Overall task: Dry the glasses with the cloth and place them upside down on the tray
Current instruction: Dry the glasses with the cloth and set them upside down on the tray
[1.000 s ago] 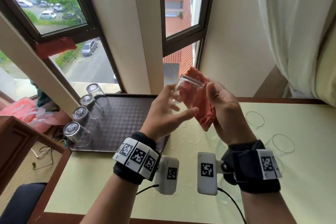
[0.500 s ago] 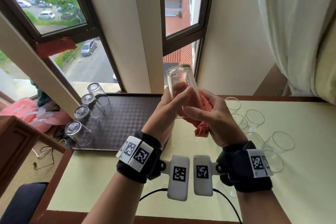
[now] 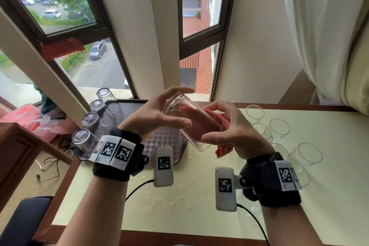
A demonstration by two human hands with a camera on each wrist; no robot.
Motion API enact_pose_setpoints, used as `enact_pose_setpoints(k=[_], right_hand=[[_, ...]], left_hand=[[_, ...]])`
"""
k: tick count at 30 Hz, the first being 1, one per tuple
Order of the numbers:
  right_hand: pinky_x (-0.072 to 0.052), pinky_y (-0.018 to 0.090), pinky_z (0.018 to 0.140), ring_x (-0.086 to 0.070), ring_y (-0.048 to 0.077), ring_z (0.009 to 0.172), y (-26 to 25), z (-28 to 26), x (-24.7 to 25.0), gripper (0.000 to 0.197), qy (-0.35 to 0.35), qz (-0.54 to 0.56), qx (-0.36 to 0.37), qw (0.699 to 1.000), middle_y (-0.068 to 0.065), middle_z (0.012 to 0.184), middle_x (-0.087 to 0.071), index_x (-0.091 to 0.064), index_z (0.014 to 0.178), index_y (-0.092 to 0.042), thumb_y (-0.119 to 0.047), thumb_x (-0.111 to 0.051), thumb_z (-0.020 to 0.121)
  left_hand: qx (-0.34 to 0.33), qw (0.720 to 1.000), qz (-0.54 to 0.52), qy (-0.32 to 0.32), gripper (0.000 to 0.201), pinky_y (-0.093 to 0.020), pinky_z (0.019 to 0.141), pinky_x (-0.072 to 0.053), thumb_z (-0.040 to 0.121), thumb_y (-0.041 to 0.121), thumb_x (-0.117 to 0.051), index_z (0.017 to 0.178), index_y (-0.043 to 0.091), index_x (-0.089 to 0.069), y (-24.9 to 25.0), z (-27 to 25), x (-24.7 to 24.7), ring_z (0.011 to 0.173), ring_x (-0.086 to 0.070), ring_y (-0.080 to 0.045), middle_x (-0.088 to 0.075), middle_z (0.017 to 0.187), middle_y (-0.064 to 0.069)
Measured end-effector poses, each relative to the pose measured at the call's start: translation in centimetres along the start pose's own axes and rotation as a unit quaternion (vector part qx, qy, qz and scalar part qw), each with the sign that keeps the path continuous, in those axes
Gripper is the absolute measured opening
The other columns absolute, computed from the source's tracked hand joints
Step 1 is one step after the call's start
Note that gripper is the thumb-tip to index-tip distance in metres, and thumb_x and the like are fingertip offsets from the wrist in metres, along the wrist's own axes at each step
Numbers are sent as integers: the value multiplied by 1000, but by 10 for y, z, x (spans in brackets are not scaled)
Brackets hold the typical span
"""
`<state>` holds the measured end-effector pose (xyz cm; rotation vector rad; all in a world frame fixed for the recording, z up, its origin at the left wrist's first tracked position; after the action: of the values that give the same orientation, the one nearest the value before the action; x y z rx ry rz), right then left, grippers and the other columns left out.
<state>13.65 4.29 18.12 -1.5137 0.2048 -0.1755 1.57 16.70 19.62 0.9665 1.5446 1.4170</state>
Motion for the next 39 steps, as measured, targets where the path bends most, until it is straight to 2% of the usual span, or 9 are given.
enact_pose_setpoints(k=[5, 10, 14, 21, 25, 29, 33, 36, 39], right_hand=[[-57, 31, 70, -71, 23, 86, 4, 1, -4, 73, 16, 37, -4, 999, -1, 91, -71, -60, 111, -5, -27, -85, 45], [-57, 31, 76, -71, 26, 94, 12, 5, -1, 78, 88, 144, -26, 985, 10, 104, -70, -55, 119, -6, -26, -82, 49], [-56, 25, 58, -74, 20, 79, 11, 5, 5, 68, 143, 179, -55, 972, 15, 110, -66, -53, 122, -7, -20, -88, 65], [-60, 34, 63, -70, 22, 90, 3, 0, 23, 34, 285, 210, 34, 935, 2, 101, -72, -66, 105, -21, 7, -51, 93], [-61, 33, 67, -72, 12, 83, -13, 1, 4, 39, 278, 100, 139, 945, -11, 90, -77, -75, 101, -17, 12, -52, 90], [-60, 41, 87, -68, 19, 111, -17, 0, -4, 43, 249, -6, 202, 947, -11, 112, -73, -69, 117, -17, 1, -51, 84], [-61, 32, 74, -59, 28, 117, -10, 4, -11, 45, 181, -53, 161, 969, -23, 108, -68, -73, 103, -27, 0, -48, 76], [-54, 14, 64, -65, 1, 103, -15, 2, -14, 56, 93, 4, 138, 986, -12, 108, -70, -68, 114, -12, 8, -42, 68], [-53, 16, 56, -69, 3, 90, -23, -3, -4, 51, 76, 32, 135, 987, -2, 108, -73, -70, 107, -9, 12, -45, 68]], left_hand=[[1, 998, 52, 22, 89, -32, 77, -58, 39, 49, -98, 110, 10, -62, 1, -5, 6, 90, -71, -25, -74, 96, -6], [-44, 993, 12, 108, 94, -30, 78, -59, 33, 48, -99, 110, 9, -62, 0, -8, 10, 91, -73, -22, -76, 98, -5], [-87, 978, -1, 187, 84, -28, 77, -59, 40, 47, -95, 110, 14, -62, 1, -12, 14, 96, -74, -21, -77, 102, -3], [-87, 961, -32, 261, 99, -32, 75, -62, 31, 59, -95, 112, 12, -63, -4, -17, 22, 94, -75, -27, -77, 103, -9], [-85, 954, -91, 274, 94, -33, 74, -62, 30, 55, -97, 108, 14, -65, -7, -13, 14, 94, -75, -28, -77, 103, -11], [-87, 950, -137, 268, 85, -26, 67, -59, 32, 48, -99, 103, 13, -67, -7, -14, 12, 89, -76, -28, -76, 101, -15], [-81, 953, -135, 260, 86, -24, 62, -58, 28, 50, -99, 98, 11, -68, -6, -14, 9, 79, -75, -19, -77, 90, -7], [-75, 957, -126, 251, 79, -27, 65, -60, 30, 51, -99, 94, 12, -72, -8, -14, 9, 80, -74, -19, -76, 91, -6], [-66, 959, -145, 236, 65, -24, 62, -59, 32, 46, -99, 84, 16, -76, -11, -14, 7, 77, -73, -18, -76, 89, -6]])
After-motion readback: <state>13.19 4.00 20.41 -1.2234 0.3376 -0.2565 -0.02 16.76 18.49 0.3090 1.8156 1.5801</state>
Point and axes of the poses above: each hand's wrist, its own z-axis towards the middle knuckle, its own x-axis out of the back of the hand, y = z × x, the point moved 6 cm from there along z, towards the middle knuckle
